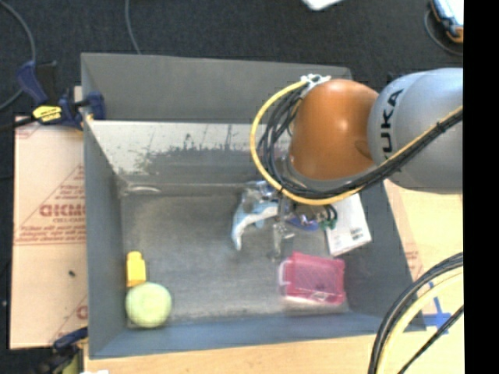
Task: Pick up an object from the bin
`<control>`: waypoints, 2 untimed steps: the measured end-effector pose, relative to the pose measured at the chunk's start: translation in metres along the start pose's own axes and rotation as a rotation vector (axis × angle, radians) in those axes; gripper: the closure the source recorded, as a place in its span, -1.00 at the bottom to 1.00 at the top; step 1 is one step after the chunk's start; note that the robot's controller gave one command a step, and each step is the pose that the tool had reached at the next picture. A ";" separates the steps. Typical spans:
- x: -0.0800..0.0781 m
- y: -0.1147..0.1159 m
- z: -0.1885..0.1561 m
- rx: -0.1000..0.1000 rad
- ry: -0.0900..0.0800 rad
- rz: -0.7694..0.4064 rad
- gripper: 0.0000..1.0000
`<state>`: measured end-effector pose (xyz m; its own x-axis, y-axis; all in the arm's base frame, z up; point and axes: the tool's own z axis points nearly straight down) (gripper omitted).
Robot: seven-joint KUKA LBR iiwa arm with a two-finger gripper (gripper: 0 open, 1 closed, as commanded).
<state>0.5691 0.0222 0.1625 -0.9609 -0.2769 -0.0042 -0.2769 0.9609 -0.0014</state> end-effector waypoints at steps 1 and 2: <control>-0.012 -0.008 0.001 -0.001 -0.001 0.007 -1.00; -0.010 -0.008 0.002 -0.001 -0.004 0.010 -1.00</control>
Offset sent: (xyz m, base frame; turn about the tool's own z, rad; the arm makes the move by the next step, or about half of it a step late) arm -0.0051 -0.0068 -0.0418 -0.0537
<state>0.5806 0.0171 0.1604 -0.9637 -0.2669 -0.0079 -0.2669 0.9637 -0.0008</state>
